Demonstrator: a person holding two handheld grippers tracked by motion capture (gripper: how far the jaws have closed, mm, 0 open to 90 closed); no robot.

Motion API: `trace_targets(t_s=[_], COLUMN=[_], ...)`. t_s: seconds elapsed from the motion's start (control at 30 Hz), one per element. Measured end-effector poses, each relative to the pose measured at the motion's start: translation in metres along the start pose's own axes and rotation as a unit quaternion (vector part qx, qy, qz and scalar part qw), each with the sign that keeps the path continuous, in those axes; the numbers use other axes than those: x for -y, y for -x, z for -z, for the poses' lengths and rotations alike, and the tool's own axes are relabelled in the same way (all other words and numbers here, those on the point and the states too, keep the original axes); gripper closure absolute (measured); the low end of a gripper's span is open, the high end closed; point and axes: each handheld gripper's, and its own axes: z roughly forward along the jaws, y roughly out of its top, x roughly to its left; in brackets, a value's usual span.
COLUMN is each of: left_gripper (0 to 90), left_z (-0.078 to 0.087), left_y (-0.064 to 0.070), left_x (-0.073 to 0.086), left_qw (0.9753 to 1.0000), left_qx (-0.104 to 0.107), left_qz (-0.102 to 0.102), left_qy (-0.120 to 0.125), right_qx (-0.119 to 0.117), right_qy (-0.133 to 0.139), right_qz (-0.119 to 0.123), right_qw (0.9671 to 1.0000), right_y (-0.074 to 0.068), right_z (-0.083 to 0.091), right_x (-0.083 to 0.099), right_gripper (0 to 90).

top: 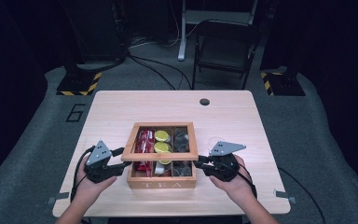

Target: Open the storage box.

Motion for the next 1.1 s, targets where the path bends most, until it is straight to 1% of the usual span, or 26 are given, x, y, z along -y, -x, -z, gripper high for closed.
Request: trace_targets(t_s=[0.03,0.07,0.1,0.13,0.17,0.2,0.23,0.27,0.3,0.33,0.37,0.4,0.43,0.47,0.5,0.57,0.63,0.67,0.7,0.77,0.8,0.83,0.87,0.93,1.0,1.1], left_gripper=[47.9,48.0,48.0,48.0,47.9,47.9,47.9,47.9,47.9,47.9,47.8,47.9,47.9,48.0,48.0,48.0,48.1,48.1,48.1,48.3,48.5,48.4,48.4,48.5,48.5,49.2], left_z=[0.0,0.001,0.001,0.002,0.003,0.004,0.004,0.004,0.004,0.004,0.004,0.005,0.005,0.005,0.005,0.007,0.009,0.011,0.011,0.013,0.014,0.014,0.015,0.017,0.018,0.018], left_y=[0.0,0.0,0.0,0.0,-0.001,-0.001,-0.001,-0.002,-0.002,-0.004,-0.004,-0.006,-0.006,-0.007,-0.007,-0.008,-0.009,-0.009,-0.009,-0.009,-0.01,-0.01,-0.011,-0.013,-0.014,-0.017], left_x=[0.0,-0.002,-0.002,-0.004,-0.005,-0.007,-0.007,-0.008,-0.01,-0.013,-0.013,-0.015,-0.018,-0.022,-0.022,-0.029,-0.034,-0.039,-0.039,-0.044,-0.048,-0.048,-0.05,-0.055,-0.058,-0.066], left_qw=[1.0,1.0,1.0,1.0,1.0,1.0,1.0,0.9999,0.9997,0.9994,0.9994,0.9992,0.9991,0.9991,0.9991,0.9992,0.9993,0.9994,0.9994,0.9993,0.9989,0.9989,0.9984,0.9978,0.9977,0.9978], left_qx=[0.0,0.001,0.001,-0.001,0.002,0.002,0.002,0.002,0.003,0.005,0.005,0.006,0.005,0.002,0.002,-0.001,-0.001,-0.004,-0.004,-0.006,-0.008,-0.008,-0.006,-0.005,-0.007,-0.012], left_qz=[0.0,0.002,0.003,0.004,0.005,0.01,0.01,0.015,0.022,0.032,0.032,0.038,0.04,0.04,0.04,0.037,0.033,0.03,0.03,0.03,0.038,0.038,0.045,0.05,0.05,0.048], left_qy=[0.0,-0.001,-0.001,0.001,-0.002,0.001,0.001,0.004,0.007,0.01,0.01,0.01,0.011,0.012,0.012,0.015,0.016,0.019,0.019,0.023,0.028,0.028,0.035,0.043,0.046,0.044], right_qx=[0.0,0.008,0.008,0.014,0.018,0.023,0.023,0.033,0.033,0.038,0.038,0.041,0.041,0.04,0.04,0.05,0.052,0.051,0.051,0.051,0.053,0.053,0.052,0.058,0.057,0.063], right_qy=[0.0,0.002,0.002,0.004,0.007,0.015,0.015,0.015,0.015,0.019,0.019,0.024,0.024,0.027,0.027,0.032,0.037,0.04,0.04,0.045,0.049,0.049,0.05,0.051,0.051,0.051], right_qz=[0.0,0.003,0.003,0.005,0.001,0.004,0.004,0.014,0.014,0.019,0.019,0.026,0.026,0.036,0.036,0.043,0.042,0.038,0.038,0.037,0.036,0.036,0.037,0.035,0.034,0.041], right_qw=[1.0,1.0,1.0,0.9999,0.9998,0.9996,0.9996,0.9992,0.9992,0.9989,0.9989,0.9986,0.9986,0.9982,0.9982,0.9973,0.9971,0.9972,0.9972,0.997,0.9967,0.9967,0.9967,0.9964,0.9965,0.9958], right_y=[0.0,0.0,0.0,0.001,0.001,0.001,0.001,0.001,0.001,0.0,0.0,0.0,0.0,-0.001,-0.001,-0.001,0.001,0.003,0.003,0.006,0.008,0.008,0.009,0.012,0.013,0.016], right_z=[0.0,0.001,0.001,0.001,0.001,0.003,0.003,0.004,0.004,0.005,0.005,0.006,0.006,0.007,0.007,0.007,0.008,0.009,0.009,0.009,0.009,0.009,0.01,0.01,0.01,0.01], right_x=[0.0,-0.002,-0.002,-0.002,-0.003,-0.007,-0.007,-0.011,-0.011,-0.015,-0.015,-0.02,-0.02,-0.025,-0.025,-0.03,-0.034,-0.037,-0.037,-0.041,-0.046,-0.046,-0.048,-0.056,-0.058,-0.066], right_gripper=[72.7,67.7,67.7,67.0,63.7,59.7,59.7,56.9,56.9,56.3,56.3,56.3,56.3,56.5,56.5,56.5,57.2,58.1,58.1,58.7,58.9,58.9,59.0,59.3,59.4,59.5])
